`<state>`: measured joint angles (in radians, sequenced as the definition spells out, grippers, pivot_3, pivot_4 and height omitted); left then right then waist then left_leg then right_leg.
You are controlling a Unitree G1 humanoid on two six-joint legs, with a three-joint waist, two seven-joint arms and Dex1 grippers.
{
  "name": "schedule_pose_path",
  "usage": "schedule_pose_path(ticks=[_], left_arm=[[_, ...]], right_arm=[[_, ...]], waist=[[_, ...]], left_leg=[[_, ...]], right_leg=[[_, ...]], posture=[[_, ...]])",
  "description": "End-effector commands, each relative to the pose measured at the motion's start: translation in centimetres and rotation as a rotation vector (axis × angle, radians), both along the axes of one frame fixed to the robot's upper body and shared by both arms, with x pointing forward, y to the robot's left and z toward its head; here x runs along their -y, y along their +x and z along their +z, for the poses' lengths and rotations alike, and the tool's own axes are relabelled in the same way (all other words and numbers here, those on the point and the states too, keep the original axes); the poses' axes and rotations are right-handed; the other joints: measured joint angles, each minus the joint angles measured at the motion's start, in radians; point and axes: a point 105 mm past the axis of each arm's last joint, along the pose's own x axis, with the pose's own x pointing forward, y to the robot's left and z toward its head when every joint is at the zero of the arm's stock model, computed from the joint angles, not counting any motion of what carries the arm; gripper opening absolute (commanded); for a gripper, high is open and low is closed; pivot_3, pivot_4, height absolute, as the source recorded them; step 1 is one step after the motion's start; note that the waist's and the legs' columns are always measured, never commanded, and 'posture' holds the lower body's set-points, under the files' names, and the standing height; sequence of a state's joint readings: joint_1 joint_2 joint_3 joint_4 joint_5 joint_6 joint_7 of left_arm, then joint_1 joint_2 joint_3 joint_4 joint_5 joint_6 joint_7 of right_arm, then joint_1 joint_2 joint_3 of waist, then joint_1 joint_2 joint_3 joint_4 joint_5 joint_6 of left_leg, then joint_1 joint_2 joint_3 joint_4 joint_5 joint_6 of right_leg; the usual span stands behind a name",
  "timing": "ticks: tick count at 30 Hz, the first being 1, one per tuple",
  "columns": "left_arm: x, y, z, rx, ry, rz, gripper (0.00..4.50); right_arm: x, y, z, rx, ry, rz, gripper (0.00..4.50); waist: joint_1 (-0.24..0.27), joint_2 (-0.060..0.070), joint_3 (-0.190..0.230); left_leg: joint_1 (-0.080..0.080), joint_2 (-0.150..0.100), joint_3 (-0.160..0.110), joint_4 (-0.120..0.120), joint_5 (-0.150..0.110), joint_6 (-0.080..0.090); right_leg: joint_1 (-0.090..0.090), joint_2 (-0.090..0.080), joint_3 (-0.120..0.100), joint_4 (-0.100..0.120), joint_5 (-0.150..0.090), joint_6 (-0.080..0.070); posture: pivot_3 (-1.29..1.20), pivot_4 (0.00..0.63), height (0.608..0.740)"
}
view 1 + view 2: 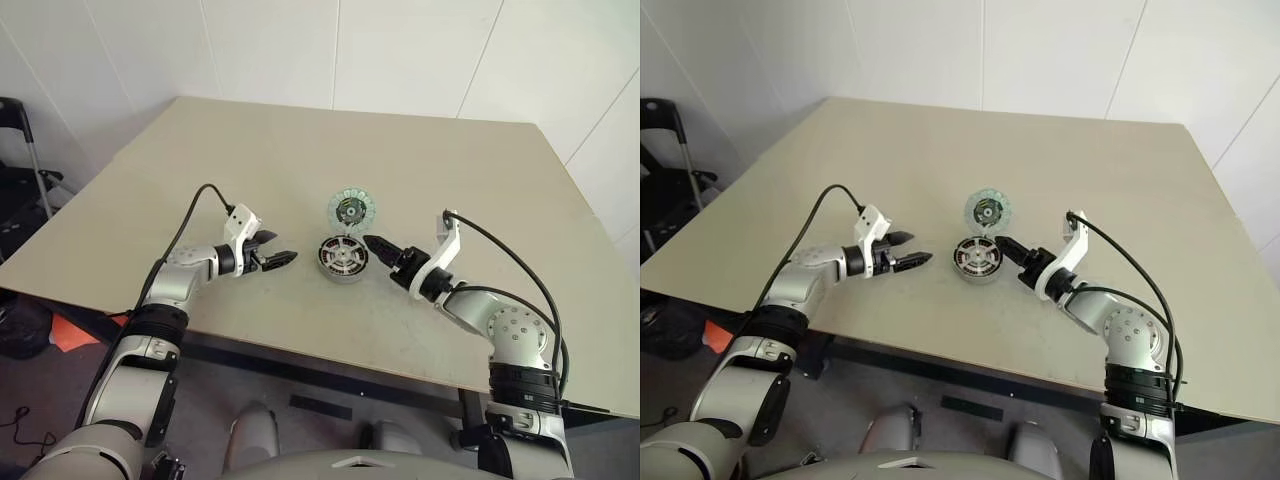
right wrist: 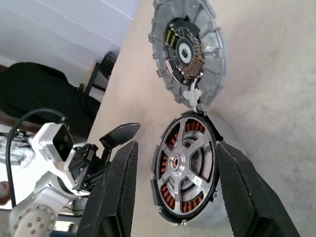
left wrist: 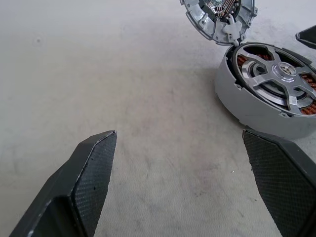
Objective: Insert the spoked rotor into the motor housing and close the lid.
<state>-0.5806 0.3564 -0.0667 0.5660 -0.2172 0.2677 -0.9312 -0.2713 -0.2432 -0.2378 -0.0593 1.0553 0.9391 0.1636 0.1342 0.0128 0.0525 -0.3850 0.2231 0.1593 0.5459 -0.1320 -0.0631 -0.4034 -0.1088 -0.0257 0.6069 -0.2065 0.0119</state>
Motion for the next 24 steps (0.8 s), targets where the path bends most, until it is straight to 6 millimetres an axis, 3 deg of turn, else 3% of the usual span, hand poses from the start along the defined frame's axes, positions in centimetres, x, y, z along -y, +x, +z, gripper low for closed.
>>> schedule_pose_path(ticks=[1,4,8,13,18,20,24], left_arm=[[0.1,0.7,1.6,0.062,-0.007,-0.004,4.33],[0.1,0.7,1.6,0.063,-0.008,-0.002,4.33],[0.0,0.7,1.6,0.064,-0.008,0.002,4.33],[0.0,0.6,1.5,0.064,-0.009,0.006,4.33],[-0.1,0.6,1.6,0.066,-0.01,0.009,4.33],[-0.1,0.6,1.6,0.066,-0.01,0.008,4.33],[0.0,0.6,1.6,0.068,-0.011,0.007,4.33]], right_arm=[[-1.0,0.7,2.2,0.176,-0.113,0.05,2.4],[-1.5,1.2,2.5,0.249,-0.211,0.08,1.56],[-2.6,1.3,2.6,0.301,-0.272,0.136,0.02],[-4.3,0.8,3.2,0.355,-0.311,0.213,0.02],[-5.0,1.6,4.2,0.366,-0.269,0.203,0.02],[-4.9,2.2,3.4,0.338,-0.282,0.185,0.02],[-4.4,2.9,-0.6,0.22,-0.348,0.157,0.02]], waist=[[0.0,0.0,0.0],[-0.001,0.0,0.0],[-0.002,0.0,0.0],[-0.004,0.0,0.0],[-0.007,0.0,0.0],[-0.007,0.0,0.0],[-0.007,-0.001,-0.001]], left_leg=[[0.0,0.0,0.0,0.0,0.0,0.0],[0.0,0.0,0.0,0.0,0.0,0.0],[0.0,0.0,0.0,0.0,0.0,0.0],[0.0,0.0,0.0,0.001,0.0,0.001],[0.0,0.0,0.0,0.001,-0.001,0.001],[0.001,0.0,0.0,0.001,-0.001,0.002],[0.001,0.0,0.0,0.001,-0.001,0.001]], right_leg=[[0.0,0.0,0.0,0.0,0.0,0.0],[0.0,0.0,0.0,0.0,0.0,0.0],[0.0,0.0,0.0,0.0,0.0,-0.001],[0.0,0.0,0.0,0.0,0.001,-0.001],[0.0,0.0,0.0,0.001,0.001,-0.002],[0.001,0.0,0.0,0.001,0.001,-0.002],[0.001,0.0,0.0,0.001,0.001,-0.002]], posture=[[0.0,0.0,0.74],[0.0,0.0,0.74],[0.0,0.0,0.74],[0.0,0.0,0.74],[0.0,0.0,0.74],[0.0,0.0,0.74],[0.0,0.0,0.74]])
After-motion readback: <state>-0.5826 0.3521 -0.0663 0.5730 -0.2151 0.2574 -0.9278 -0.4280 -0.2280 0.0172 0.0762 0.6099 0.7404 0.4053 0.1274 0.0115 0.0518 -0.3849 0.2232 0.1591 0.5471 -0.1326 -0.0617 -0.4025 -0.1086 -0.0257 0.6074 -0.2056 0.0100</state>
